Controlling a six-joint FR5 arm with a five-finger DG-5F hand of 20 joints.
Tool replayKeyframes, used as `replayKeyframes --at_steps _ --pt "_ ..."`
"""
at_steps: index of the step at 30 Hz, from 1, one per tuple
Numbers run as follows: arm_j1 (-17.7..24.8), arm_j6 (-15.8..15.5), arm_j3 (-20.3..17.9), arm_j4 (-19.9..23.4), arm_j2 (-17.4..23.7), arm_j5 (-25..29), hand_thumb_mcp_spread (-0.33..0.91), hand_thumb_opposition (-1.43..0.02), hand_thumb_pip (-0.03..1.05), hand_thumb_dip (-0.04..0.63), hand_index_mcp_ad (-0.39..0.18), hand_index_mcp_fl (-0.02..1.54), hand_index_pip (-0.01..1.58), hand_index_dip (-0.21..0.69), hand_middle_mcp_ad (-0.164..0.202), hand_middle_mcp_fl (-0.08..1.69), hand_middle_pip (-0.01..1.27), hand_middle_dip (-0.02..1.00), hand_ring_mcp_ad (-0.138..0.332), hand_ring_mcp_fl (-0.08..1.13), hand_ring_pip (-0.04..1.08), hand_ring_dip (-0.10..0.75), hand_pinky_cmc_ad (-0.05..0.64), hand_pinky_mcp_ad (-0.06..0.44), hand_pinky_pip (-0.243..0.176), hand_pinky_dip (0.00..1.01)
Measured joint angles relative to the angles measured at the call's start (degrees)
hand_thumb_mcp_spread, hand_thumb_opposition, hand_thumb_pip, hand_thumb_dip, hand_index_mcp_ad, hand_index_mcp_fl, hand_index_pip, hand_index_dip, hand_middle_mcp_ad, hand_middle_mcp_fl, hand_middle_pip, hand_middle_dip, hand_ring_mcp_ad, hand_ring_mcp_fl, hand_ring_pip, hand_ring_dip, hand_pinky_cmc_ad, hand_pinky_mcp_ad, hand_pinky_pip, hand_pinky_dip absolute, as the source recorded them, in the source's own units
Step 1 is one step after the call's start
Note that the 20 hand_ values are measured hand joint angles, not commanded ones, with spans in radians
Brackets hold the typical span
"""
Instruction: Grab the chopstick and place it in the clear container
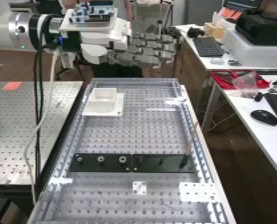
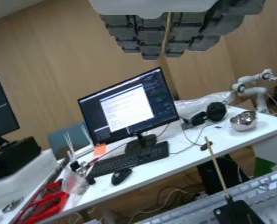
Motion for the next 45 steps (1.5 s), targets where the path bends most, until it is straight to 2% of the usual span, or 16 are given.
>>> replayKeyframes --at_steps 4,5,8,10,12,14,17,20,22,27,28,30,33,37,40,45 --pt "-1.3 5.3 -1.3 4.9 -2.3 0.2 0.0 0.0 0.02 -0.007 0.059 0.02 0.02 0.019 0.073 0.03 0.02 0.05 0.052 0.0 0.01 0.017 -0.037 0.005 -0.01 0.01" --pt "-1.5 6.7 -1.6 5.9 -2.9 0.0 0.01 -0.05 0.03 -0.016 0.059 0.02 0.02 0.019 0.073 0.02 0.02 0.05 0.052 0.0 0.02 0.017 -0.037 0.005 -0.01 0.02" --pt "-2.2 11.6 -2.7 10.7 -4.8 0.6 0.14 -0.31 0.31 0.003 0.052 0.02 0.02 0.019 0.073 0.01 0.07 0.05 0.061 0.0 0.02 0.017 0.0 0.003 -0.012 0.08" --pt "-2.6 14.2 -3.6 14.6 -5.8 1.5 0.2 -0.46 0.33 0.005 0.038 0.01 0.02 0.017 0.075 0.01 0.1 0.05 0.093 0.0 0.02 0.017 0.03 0.035 -0.031 0.12" --pt "-2.9 17.1 -4.4 18.7 -7.1 3.0 0.23 -0.53 0.36 0.012 0.024 0.02 0.05 0.061 0.075 0.04 0.12 0.05 0.108 0.0 0.03 0.017 0.061 0.056 -0.058 0.17" --pt "-3.4 21.3 -5.3 23.9 -9.1 5.7 0.26 -0.58 0.45 0.038 0.024 0.06 0.05 0.133 0.075 0.08 0.12 0.12 0.126 0.0 0.04 0.017 0.093 0.072 -0.087 0.21" --pt "-4.0 25.2 -5.6 27.1 -11.7 8.8 0.29 -0.63 0.52 0.07 0.012 0.16 0.07 0.201 0.075 0.2 0.12 0.21 0.155 0.0 0.04 0.017 0.112 0.101 -0.106 0.26" --pt "-4.4 29.0 -5.6 29.6 -14.6 12.5 0.3 -0.66 0.61 0.117 0.007 0.23 0.08 0.218 0.075 0.27 0.12 0.3 0.161 0.0 0.06 0.017 0.11 0.103 -0.117 0.27" --pt "-4.5 30.5 -5.5 30.6 -16.0 14.6 0.3 -0.69 0.64 0.15 0.007 0.26 0.08 0.223 0.075 0.28 0.12 0.37 0.168 0.02 0.06 0.017 0.129 0.115 -0.126 0.28" --pt "-4.4 33.4 -4.5 31.4 -18.3 17.3 0.32 -0.71 0.66 0.188 -0.007 0.28 0.13 0.223 0.075 0.33 0.12 0.42 0.176 0.03 0.06 0.021 0.129 0.117 -0.138 0.29" --pt "-4.4 33.9 -4.3 31.4 -18.7 17.8 0.34 -0.71 0.71 0.206 -0.007 0.27 0.16 0.218 0.075 0.33 0.12 0.44 0.175 0.03 0.06 0.026 0.129 0.117 -0.138 0.29" --pt "-4.2 34.6 -3.9 31.6 -19.1 18.5 0.34 -0.71 0.74 0.241 -0.012 0.28 0.26 0.216 0.075 0.33 0.13 0.47 0.175 0.05 0.05 0.044 0.129 0.122 -0.138 0.29" --pt "-3.9 35.8 -3.4 31.9 -19.9 19.4 0.35 -0.73 0.74 0.253 -0.038 0.29 0.46 0.185 0.077 0.33 0.15 0.48 0.175 0.05 0.06 0.065 0.129 0.122 -0.138 0.29" --pt "-3.4 37.9 -2.3 32.7 -21.6 21.9 0.38 -0.74 0.79 0.29 -0.065 0.34 0.68 0.11 0.075 0.34 0.23 0.5 0.176 0.05 0.07 0.113 0.127 0.129 -0.138 0.27" --pt "-3.0 38.8 -1.4 32.8 -22.7 22.4 0.4 -0.76 0.78 0.304 -0.072 0.39 0.82 0.086 0.077 0.41 0.3 0.51 0.178 0.1 0.06 0.148 0.133 0.136 -0.138 0.26" --pt "-2.7 40.7 0.2 32.2 -24.2 22.2 0.41 -0.77 0.78 0.307 -0.087 0.43 0.87 0.019 0.075 0.46 0.34 0.51 0.176 0.12 0.08 0.187 0.14 0.133 -0.138 0.23"
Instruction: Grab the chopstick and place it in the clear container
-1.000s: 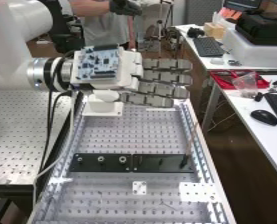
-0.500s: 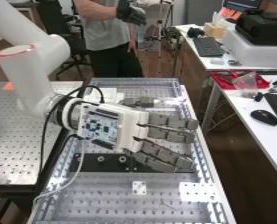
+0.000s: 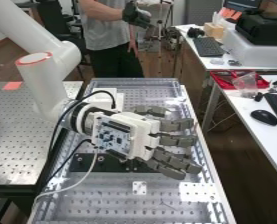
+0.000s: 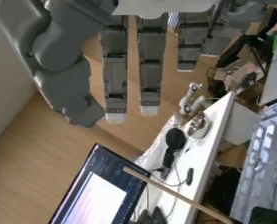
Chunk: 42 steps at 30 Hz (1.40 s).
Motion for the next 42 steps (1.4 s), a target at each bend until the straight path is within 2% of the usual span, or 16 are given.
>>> replayKeyframes --at_steps 5,8,13,27,30,33,34,39,42 --pt "0.3 3.8 2.6 -1.3 -2.3 0.2 0.41 -0.78 0.78 0.307 -0.087 0.38 0.88 0.01 0.077 0.5 0.39 0.51 0.18 0.15 0.09 0.201 0.141 0.133 -0.14 0.22" --pt "0.5 5.3 3.5 -1.9 -3.3 0.1 0.41 -0.78 0.78 0.307 -0.087 0.31 0.88 0.01 0.077 0.52 0.42 0.51 0.183 0.16 0.09 0.218 0.145 0.133 -0.14 0.22" --pt "1.0 7.0 4.4 -2.4 -4.5 0.7 0.41 -0.78 0.78 0.312 -0.087 0.28 0.88 0.01 0.077 0.54 0.46 0.51 0.18 0.2 0.08 0.218 0.148 0.133 -0.138 0.22" --pt "2.1 8.3 5.7 -1.7 -6.1 4.0 0.46 -0.79 0.74 0.314 -0.087 0.26 1.09 0.012 0.075 0.54 0.51 0.54 0.183 0.23 0.07 0.253 0.15 0.133 -0.122 0.18" --pt "2.2 8.4 6.2 -1.5 -6.6 4.4 0.47 -0.79 0.69 0.311 -0.087 0.25 1.14 0.012 0.075 0.54 0.52 0.54 0.175 0.23 0.07 0.251 0.148 0.136 -0.11 0.18" --pt "2.3 8.2 6.8 -1.2 -7.0 4.6 0.48 -0.79 0.68 0.311 -0.087 0.27 1.15 0.012 0.077 0.54 0.53 0.55 0.164 0.25 0.08 0.265 0.143 0.133 -0.108 0.18" --pt "2.3 8.0 6.9 -1.0 -7.1 4.6 0.49 -0.79 0.68 0.311 -0.087 0.28 1.16 0.012 0.077 0.54 0.53 0.56 0.164 0.25 0.08 0.278 0.164 0.136 -0.106 0.18" --pt "2.6 6.2 7.0 -0.2 -7.1 4.3 0.49 -0.79 0.68 0.311 -0.089 0.34 1.15 0.012 0.077 0.56 0.54 0.56 0.15 0.26 0.07 0.284 0.175 0.133 -0.106 0.18" --pt "2.7 5.8 7.0 0.3 -7.1 4.5 0.48 -0.79 0.68 0.309 -0.089 0.4 1.03 0.012 0.077 0.56 0.54 0.56 0.147 0.26 0.07 0.284 0.18 0.136 -0.099 0.18"
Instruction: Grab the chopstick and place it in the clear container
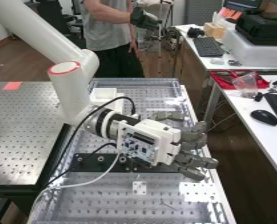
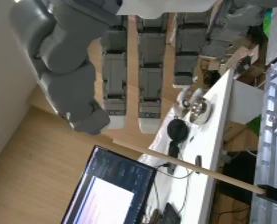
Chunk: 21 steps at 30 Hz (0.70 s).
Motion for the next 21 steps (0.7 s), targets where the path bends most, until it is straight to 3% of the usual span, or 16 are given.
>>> replayKeyframes --at_steps 7,8,12,21 --pt "0.2 -0.7 0.2 0.1 -0.2 -0.5 0.49 -0.78 0.7 0.309 -0.087 0.54 0.78 0.01 0.075 0.61 0.49 0.56 0.141 0.28 0.07 0.283 0.204 0.136 -0.096 0.18" --pt "0.3 -0.9 0.4 0.0 -0.3 -0.6 0.49 -0.78 0.7 0.311 -0.087 0.54 0.77 0.016 0.075 0.61 0.49 0.56 0.141 0.28 0.07 0.283 0.209 0.136 -0.08 0.18" --pt "0.4 -1.4 1.0 -0.6 -0.5 -0.3 0.49 -0.78 0.7 0.311 -0.087 0.53 0.77 0.019 0.075 0.62 0.49 0.56 0.141 0.3 0.07 0.283 0.213 0.136 -0.079 0.18" --pt "0.7 -0.7 1.8 -2.0 -1.4 0.1 0.49 -0.78 0.7 0.307 -0.087 0.46 0.98 0.016 0.075 0.62 0.54 0.56 0.134 0.31 0.08 0.295 0.23 0.133 -0.075 0.18"
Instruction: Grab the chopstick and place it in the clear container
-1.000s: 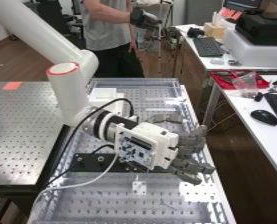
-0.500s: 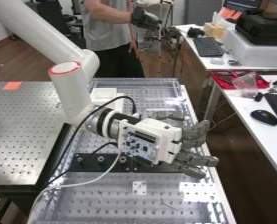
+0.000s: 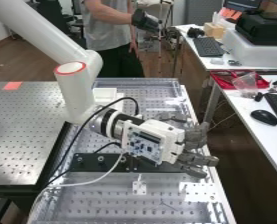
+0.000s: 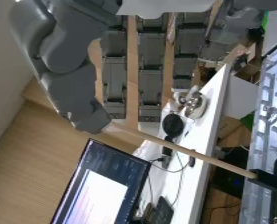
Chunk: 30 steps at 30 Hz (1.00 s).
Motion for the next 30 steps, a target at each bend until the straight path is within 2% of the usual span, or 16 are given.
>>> replayKeyframes --at_steps 1,12,30 --pt "0.0 0.2 0.1 -0.3 -0.1 0.2 0.49 -0.78 0.7 0.307 -0.087 0.43 1.01 0.019 0.077 0.61 0.56 0.56 0.134 0.32 0.08 0.295 0.232 0.133 -0.065 0.18" --pt "0.1 0.8 0.2 -0.2 -0.6 0.6 0.48 -0.78 0.7 0.302 -0.087 0.36 1.21 -0.01 0.075 0.59 0.6 0.56 0.12 0.32 0.08 0.302 0.227 0.136 -0.063 0.18" --pt "0.3 -0.4 1.4 -1.5 -0.9 0.9 0.51 -0.78 0.68 0.291 -0.087 0.32 1.25 -0.017 0.075 0.6 0.63 0.56 0.115 0.38 0.07 0.33 0.243 0.134 -0.061 0.18"
